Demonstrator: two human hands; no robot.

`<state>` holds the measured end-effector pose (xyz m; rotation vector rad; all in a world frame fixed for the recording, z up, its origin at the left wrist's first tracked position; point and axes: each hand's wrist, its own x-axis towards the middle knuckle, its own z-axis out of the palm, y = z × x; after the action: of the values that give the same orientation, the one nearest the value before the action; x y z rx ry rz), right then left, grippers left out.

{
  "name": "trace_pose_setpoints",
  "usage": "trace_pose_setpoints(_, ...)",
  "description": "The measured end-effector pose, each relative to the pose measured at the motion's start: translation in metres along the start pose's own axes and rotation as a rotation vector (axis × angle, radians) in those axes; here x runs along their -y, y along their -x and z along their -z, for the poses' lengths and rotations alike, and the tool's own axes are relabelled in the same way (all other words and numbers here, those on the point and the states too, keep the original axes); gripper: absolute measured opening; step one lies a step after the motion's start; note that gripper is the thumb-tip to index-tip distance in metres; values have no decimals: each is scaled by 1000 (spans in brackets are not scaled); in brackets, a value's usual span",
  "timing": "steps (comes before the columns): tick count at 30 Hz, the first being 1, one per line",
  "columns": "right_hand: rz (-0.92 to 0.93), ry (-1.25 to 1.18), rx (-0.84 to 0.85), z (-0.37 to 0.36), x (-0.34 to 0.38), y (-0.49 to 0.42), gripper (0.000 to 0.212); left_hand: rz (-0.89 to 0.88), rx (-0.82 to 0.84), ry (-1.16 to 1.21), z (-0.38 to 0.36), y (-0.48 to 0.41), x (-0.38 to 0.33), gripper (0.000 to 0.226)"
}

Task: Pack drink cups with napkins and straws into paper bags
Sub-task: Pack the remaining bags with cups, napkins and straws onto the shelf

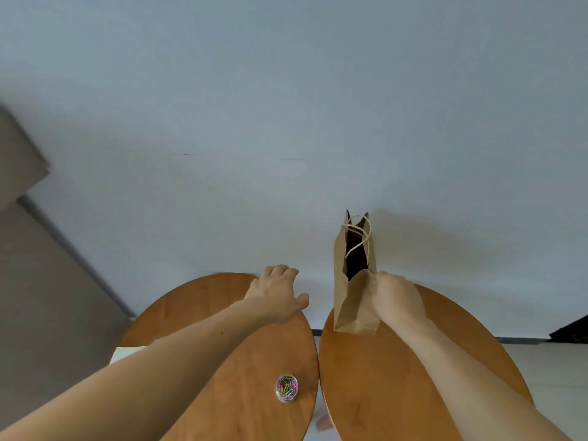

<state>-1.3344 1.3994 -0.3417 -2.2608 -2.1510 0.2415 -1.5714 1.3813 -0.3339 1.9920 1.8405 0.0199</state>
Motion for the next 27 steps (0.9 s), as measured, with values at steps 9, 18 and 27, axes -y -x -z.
trace_pose_setpoints(9, 153, -139, -47, -60, 176, 56, 22, 171, -63, 111, 7, 84, 166, 69)
trace_pose_setpoints(18, 222, -185, 116, -133, 257, 117, 21, 378, 96, 228, -47, 127, 251, 76)
trace_pose_setpoints(27, 278, -147, 506, -152, 250, 127, 58, 421, 245, 513, -88, 123, 245, 98)
